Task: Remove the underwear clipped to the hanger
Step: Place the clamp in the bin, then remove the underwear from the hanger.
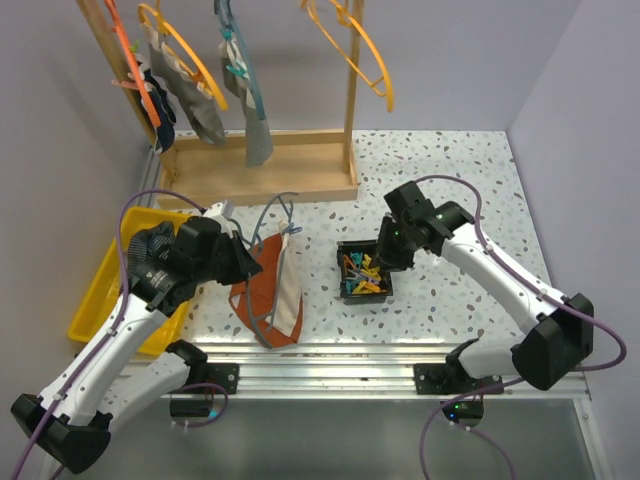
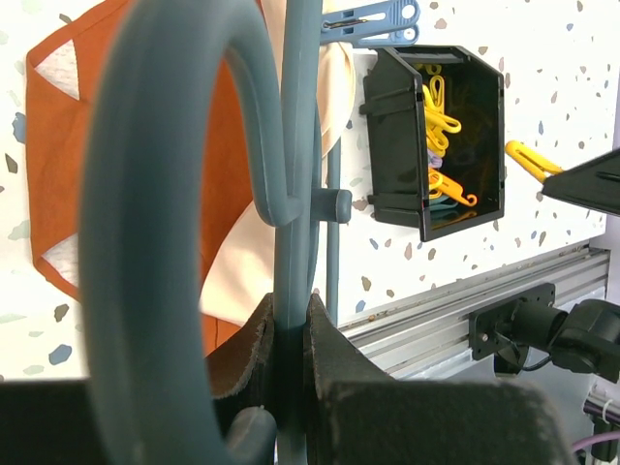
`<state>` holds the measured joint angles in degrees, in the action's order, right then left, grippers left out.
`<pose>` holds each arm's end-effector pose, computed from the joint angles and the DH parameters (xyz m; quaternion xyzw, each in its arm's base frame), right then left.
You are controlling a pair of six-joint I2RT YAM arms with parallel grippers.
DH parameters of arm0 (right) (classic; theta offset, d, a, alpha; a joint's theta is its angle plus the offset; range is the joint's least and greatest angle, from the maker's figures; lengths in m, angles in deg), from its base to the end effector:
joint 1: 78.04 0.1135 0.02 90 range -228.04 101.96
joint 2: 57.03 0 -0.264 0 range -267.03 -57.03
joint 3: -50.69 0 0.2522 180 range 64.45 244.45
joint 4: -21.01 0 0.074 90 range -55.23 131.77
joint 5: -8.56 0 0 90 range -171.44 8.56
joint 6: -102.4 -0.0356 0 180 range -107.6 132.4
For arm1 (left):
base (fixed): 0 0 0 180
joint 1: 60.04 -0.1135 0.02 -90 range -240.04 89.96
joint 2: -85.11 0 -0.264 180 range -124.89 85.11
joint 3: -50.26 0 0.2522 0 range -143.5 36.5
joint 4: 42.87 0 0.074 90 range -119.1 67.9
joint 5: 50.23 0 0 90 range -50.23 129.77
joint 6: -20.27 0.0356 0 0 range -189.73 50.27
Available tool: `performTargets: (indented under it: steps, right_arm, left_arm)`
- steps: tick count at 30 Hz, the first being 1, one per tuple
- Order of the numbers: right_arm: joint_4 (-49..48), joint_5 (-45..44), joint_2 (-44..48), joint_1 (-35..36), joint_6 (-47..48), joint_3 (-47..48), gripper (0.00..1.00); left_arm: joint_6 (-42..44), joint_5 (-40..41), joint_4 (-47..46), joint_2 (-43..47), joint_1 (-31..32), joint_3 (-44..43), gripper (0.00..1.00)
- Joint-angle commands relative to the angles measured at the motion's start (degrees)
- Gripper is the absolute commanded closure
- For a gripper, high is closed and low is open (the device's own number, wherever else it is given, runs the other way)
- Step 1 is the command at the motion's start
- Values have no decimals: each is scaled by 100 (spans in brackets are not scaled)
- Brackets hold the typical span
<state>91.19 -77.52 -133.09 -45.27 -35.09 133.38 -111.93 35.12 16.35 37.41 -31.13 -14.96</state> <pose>0.2137 0.1404 0.3008 0.1169 0.9659 0.1728 0.1534 0.1427 -0.0821 0.3119 -0.0890 0.9075 -0.2678 0.3110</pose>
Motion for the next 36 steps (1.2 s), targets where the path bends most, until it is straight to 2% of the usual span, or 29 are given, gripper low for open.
performTargets:
  steps: [1, 3, 4, 5, 8, 11, 17, 25, 30, 36]
  right_arm:
    - [-333, 12, -129, -69, 327, -29, 67]
    - [-395, 56, -243, -78, 380, 50, 57]
    - [-360, 12, -278, -78, 406, 199, 46]
    - [-334, -14, -305, -78, 433, 278, 42]
    - [-386, 99, -366, -78, 617, 665, 32]
    - [-386, 659, -699, -70, 845, 1069, 25]
    - [-1404, 1856, -1306, -35, 452, 1342, 20]
    - [-2689, 2859, -1965, 115, -287, 1773, 13]
    - [-2532, 2851, -2352, 299, -323, 2273, 12]
    - [-1591, 2386, -2906, 554, -16, 2941, 12]
  left_arm:
    - [159, -89, -169, 33, -17, -197, 100]
    - [176, -89, -142, 68, -17, -224, 100]
    - [177, -98, -98, 86, -17, -233, 100]
    - [185, -107, -89, 86, -25, -241, 100]
    - [220, -151, -28, 138, -17, -224, 100]
    - [247, -265, -27, 209, -25, -128, 100]
    - [335, -555, -80, 349, -17, -13, 100]
    - [344, -643, -159, 314, -17, 66, 100]
    - [326, -643, -203, 306, -17, 75, 100]
    - [300, -538, -186, 358, -25, 13, 100]
